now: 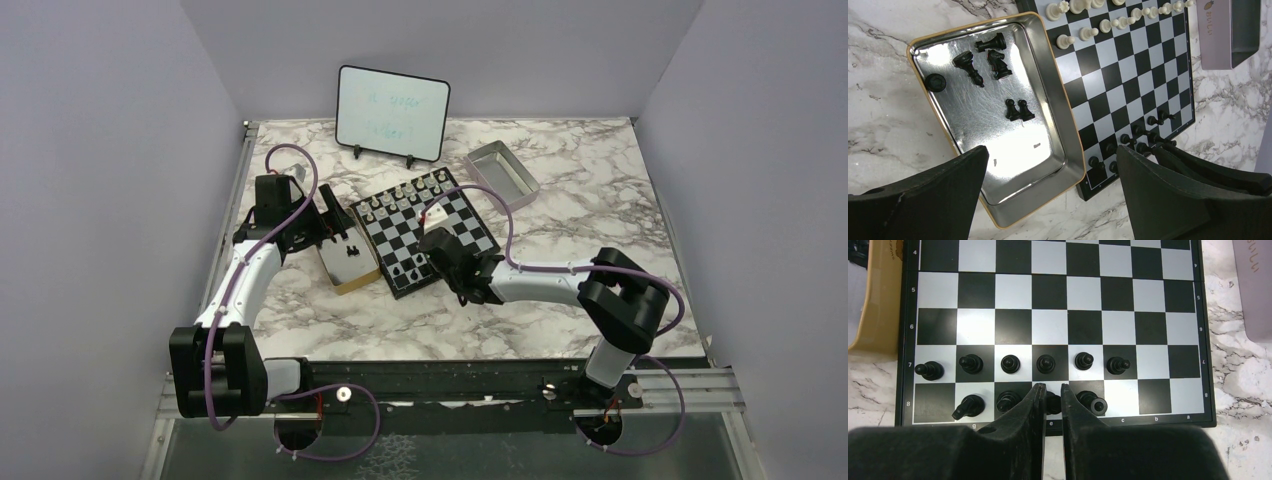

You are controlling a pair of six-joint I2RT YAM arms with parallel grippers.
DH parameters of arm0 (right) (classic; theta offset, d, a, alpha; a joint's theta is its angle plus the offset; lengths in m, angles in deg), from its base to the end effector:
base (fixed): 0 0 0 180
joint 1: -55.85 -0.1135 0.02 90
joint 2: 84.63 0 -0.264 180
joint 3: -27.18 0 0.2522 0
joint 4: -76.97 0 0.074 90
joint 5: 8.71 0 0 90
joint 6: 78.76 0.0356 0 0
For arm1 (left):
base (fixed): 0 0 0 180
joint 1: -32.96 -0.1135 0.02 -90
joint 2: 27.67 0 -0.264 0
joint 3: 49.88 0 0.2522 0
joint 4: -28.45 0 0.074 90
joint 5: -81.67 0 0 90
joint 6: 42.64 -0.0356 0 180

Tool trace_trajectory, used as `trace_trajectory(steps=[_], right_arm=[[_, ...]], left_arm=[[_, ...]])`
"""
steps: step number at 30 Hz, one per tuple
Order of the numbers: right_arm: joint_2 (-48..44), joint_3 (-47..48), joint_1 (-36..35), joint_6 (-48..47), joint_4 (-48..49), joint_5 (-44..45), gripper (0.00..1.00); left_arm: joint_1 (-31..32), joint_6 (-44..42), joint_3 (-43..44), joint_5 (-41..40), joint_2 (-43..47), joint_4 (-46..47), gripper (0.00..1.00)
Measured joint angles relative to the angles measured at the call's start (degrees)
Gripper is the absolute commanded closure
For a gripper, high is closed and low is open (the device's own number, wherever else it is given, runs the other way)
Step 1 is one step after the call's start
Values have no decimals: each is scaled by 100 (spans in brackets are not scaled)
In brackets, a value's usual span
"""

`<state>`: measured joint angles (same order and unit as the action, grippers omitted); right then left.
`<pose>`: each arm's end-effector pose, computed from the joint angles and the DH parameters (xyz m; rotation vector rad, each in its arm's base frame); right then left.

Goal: Set up the chess pieces on the board
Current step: Place the chess piece on the chessboard.

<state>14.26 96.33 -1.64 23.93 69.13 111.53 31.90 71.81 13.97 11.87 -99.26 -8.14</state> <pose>0.2101 0.2963 0.1853 -0.5446 2.0577 0.1306 0.2635 -0.0074 0.2550 -0.3484 2.3409 -0.6131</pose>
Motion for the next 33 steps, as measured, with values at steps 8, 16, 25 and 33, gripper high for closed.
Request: trace_trajectory(steps=[8, 16, 25, 33], right_arm=[[0, 0, -20, 17, -4, 39, 81], [2, 2, -22, 20, -52, 127, 81], [4, 2, -26, 22, -79, 168, 81], [55, 55, -31, 42, -81, 168, 79]], left_arm=[[0, -2, 2, 0, 0, 0, 1], [0, -4, 2, -2, 0, 0, 1], [0, -4, 2, -2, 0, 0, 1], [0, -2, 2, 0, 0, 0, 1]])
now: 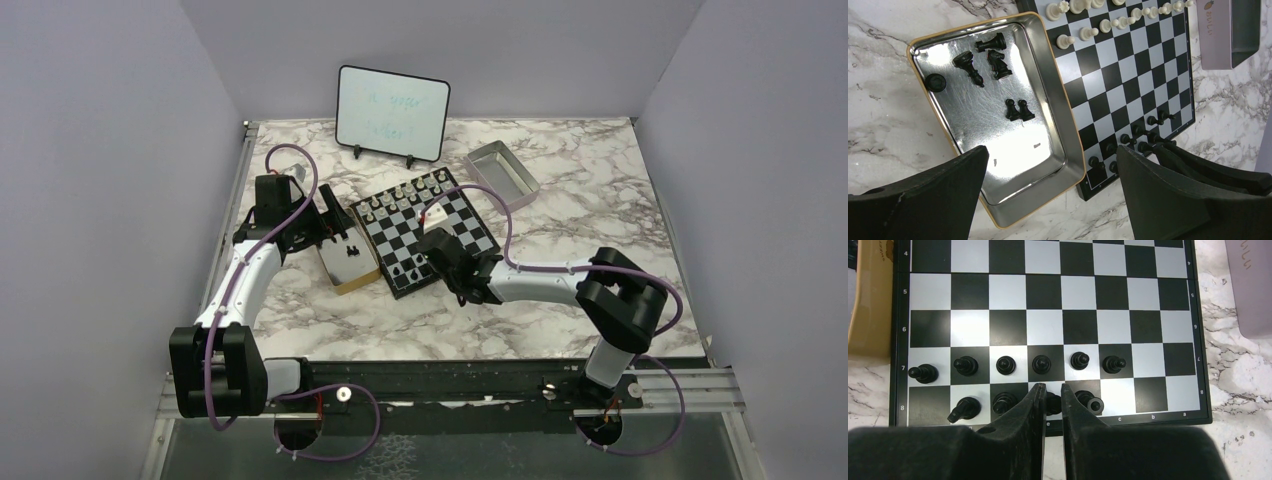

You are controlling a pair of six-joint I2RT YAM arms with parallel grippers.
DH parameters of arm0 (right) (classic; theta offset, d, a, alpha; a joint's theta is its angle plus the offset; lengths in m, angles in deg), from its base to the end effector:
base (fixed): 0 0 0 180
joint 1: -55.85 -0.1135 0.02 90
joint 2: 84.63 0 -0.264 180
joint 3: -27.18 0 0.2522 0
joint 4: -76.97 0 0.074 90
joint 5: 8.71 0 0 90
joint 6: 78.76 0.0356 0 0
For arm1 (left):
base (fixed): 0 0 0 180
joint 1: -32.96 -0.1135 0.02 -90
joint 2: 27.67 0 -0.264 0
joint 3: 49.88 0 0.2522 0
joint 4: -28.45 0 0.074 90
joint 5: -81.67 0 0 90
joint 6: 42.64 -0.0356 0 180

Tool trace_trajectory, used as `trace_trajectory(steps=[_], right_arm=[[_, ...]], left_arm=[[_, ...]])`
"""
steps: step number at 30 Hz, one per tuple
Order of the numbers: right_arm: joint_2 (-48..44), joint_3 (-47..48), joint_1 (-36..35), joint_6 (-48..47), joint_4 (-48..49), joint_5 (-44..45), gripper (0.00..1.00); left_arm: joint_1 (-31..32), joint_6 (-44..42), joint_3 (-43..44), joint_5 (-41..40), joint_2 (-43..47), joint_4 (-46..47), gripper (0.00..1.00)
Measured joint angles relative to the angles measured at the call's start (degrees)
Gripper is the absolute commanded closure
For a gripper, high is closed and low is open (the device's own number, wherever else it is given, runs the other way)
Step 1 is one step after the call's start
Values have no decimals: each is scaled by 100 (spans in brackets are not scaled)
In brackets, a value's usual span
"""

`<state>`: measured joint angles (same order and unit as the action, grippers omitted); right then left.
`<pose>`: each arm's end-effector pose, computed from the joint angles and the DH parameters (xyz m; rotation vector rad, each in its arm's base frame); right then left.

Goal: Set up the chess pieces on the board
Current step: Place the chess piece on the chessboard.

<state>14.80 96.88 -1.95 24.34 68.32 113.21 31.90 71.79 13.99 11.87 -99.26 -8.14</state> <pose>0.2099 0.2979 0.1842 -0.5318 2.0599 0.1002 0.2636 -0.0074 0.2551 -0.3479 2.3406 -0.6129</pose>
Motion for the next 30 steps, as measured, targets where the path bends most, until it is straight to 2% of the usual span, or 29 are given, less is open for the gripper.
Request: trace_trajectory(steps=[11, 22, 27, 30], right_arm=[[0, 4, 0, 142, -138, -2, 69], [-326, 273, 0, 188, -590, -37, 56], [-769, 273, 0, 251, -892, -160, 49], [-1117, 269, 0, 341, -1034, -284, 44]], left_arm=[[0, -17, 0, -28, 0, -20, 1], [0, -146, 55, -509, 81, -358, 2], [4, -295, 286, -514, -111, -457, 10], [48, -402, 417, -592, -339, -584, 20]])
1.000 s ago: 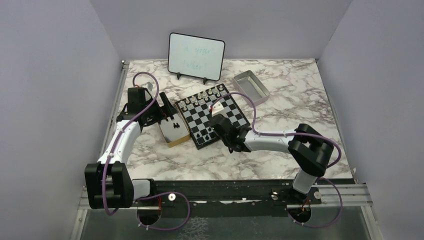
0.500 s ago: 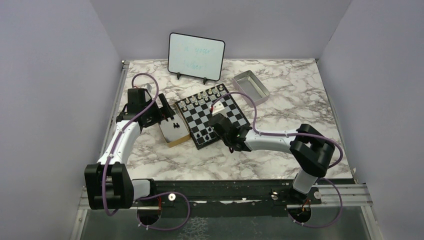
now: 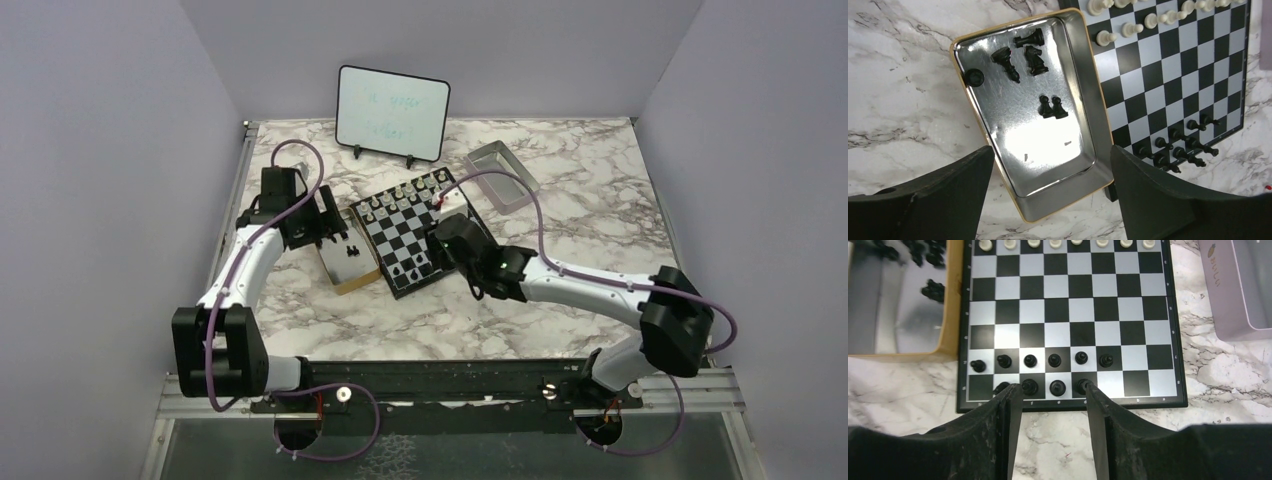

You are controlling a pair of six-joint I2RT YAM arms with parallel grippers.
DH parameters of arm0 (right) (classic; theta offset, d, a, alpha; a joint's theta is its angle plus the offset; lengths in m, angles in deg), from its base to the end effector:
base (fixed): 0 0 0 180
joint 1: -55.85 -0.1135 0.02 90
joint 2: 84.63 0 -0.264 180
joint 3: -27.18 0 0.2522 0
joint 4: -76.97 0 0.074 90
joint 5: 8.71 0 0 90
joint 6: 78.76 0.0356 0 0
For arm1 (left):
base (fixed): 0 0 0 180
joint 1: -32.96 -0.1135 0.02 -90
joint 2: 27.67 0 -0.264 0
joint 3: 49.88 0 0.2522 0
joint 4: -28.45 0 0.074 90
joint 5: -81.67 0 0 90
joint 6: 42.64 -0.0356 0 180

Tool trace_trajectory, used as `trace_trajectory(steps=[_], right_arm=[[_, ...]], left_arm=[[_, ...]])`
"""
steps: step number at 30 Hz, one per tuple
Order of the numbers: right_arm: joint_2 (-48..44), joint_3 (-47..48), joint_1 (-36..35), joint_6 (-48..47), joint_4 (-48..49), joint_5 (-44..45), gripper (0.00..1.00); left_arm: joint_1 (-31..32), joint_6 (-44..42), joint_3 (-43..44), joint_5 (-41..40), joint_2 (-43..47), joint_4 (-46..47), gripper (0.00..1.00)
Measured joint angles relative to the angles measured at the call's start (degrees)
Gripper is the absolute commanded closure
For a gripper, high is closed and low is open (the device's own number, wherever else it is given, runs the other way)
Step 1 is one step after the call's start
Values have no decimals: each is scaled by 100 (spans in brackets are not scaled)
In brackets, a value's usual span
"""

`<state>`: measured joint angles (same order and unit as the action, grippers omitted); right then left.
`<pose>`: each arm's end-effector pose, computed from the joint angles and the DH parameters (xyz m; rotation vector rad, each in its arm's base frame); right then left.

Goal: Set up the chess pieces on the board
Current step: Place the chess piece on the chessboard, then pick up the chess piece from the storage box.

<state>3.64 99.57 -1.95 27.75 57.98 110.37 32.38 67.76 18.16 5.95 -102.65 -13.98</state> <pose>0.1963 0.2792 0.2483 -0.4705 2.0487 0.2261 0.2727 -0.0060 0.2557 -0.3339 2.4264 -0.4578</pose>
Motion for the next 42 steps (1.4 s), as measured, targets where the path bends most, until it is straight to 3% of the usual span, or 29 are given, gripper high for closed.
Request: trace_trajectory(steps=[5, 11, 29, 42], right_arm=[[-782, -249, 0, 138, -44, -313, 35], [-1399, -544, -2, 315, -42, -732, 33], [-1991, -955, -2, 337, -42, -820, 33], [-1993, -955, -2, 260, -66, -789, 33]], left_arm=[[297, -195, 474, -282, -476, -372, 40], [702, -326, 1069, -776, -940, -575, 55], [1309, 162, 1176, -1565, -2227, -654, 60], [1351, 291, 1019, -1928, -2374, -599, 65]])
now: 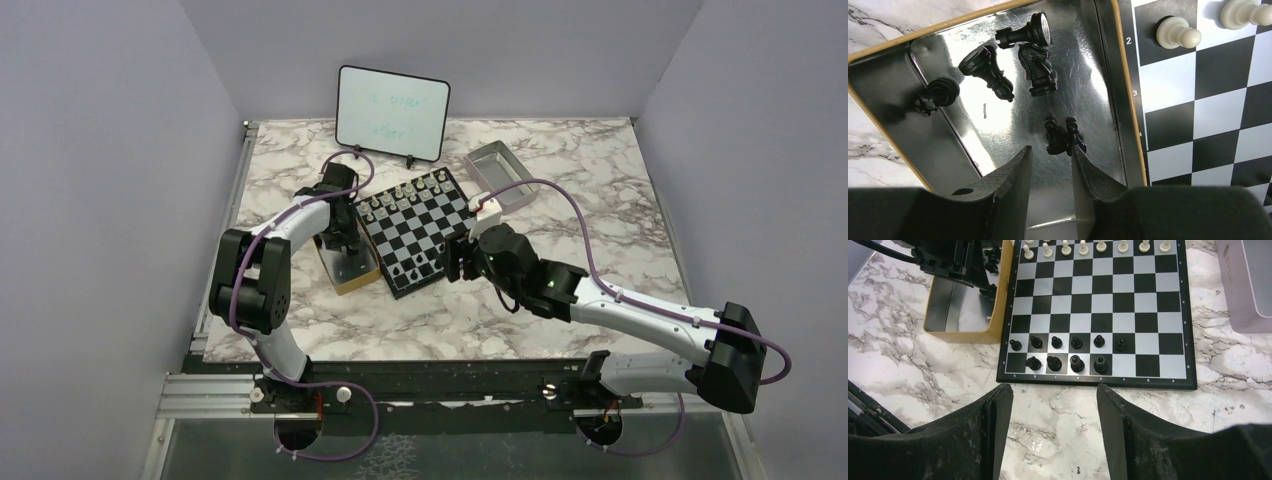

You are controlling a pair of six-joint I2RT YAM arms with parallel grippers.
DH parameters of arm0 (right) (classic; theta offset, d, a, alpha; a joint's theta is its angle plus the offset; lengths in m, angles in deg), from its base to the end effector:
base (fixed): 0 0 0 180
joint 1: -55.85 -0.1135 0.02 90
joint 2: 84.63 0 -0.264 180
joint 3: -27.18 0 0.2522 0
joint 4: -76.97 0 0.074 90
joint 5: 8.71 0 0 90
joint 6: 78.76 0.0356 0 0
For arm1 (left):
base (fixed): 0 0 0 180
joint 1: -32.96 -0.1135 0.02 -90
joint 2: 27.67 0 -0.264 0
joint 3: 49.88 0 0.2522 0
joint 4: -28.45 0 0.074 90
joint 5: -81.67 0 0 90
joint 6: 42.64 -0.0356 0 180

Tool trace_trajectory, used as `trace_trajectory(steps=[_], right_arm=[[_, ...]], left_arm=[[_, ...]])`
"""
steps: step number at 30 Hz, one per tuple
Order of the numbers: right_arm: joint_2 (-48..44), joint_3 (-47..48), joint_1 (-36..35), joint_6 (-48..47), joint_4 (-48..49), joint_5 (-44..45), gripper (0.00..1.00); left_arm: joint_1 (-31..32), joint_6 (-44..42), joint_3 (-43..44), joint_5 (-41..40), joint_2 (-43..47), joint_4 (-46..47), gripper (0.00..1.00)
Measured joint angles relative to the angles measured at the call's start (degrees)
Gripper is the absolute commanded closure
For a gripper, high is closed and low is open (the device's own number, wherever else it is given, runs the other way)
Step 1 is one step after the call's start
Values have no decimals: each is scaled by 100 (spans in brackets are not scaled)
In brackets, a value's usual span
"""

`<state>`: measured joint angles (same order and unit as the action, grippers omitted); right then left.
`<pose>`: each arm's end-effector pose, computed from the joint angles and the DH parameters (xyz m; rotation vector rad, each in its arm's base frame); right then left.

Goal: Set up the chess pieces on the board
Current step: Pick up the chess piece from the storage box.

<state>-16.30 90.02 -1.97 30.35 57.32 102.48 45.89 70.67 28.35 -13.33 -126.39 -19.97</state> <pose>0.1550 0.2222 0.2892 -0.4382 1.9641 0.4971 0.3278 -0.0721 0.1840 -0.2725 2.7513 -0.0453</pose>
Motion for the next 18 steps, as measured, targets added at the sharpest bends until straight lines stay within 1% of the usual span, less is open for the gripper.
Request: trace_trajectory(steps=[5, 11, 15, 18], right_arm=[[0, 2, 0, -22, -24, 11, 33], [0, 2, 0, -35, -24, 13, 33], [0, 2, 0, -63, -24, 17, 33], [0, 0, 0, -72, -24, 24, 33]], left_arm=[[0, 0, 2, -68, -17, 31, 68], [0, -2, 9, -92, -85, 24, 68], [2, -2, -2, -118, -85, 9, 64], [2, -2, -22, -168, -83, -15, 64]])
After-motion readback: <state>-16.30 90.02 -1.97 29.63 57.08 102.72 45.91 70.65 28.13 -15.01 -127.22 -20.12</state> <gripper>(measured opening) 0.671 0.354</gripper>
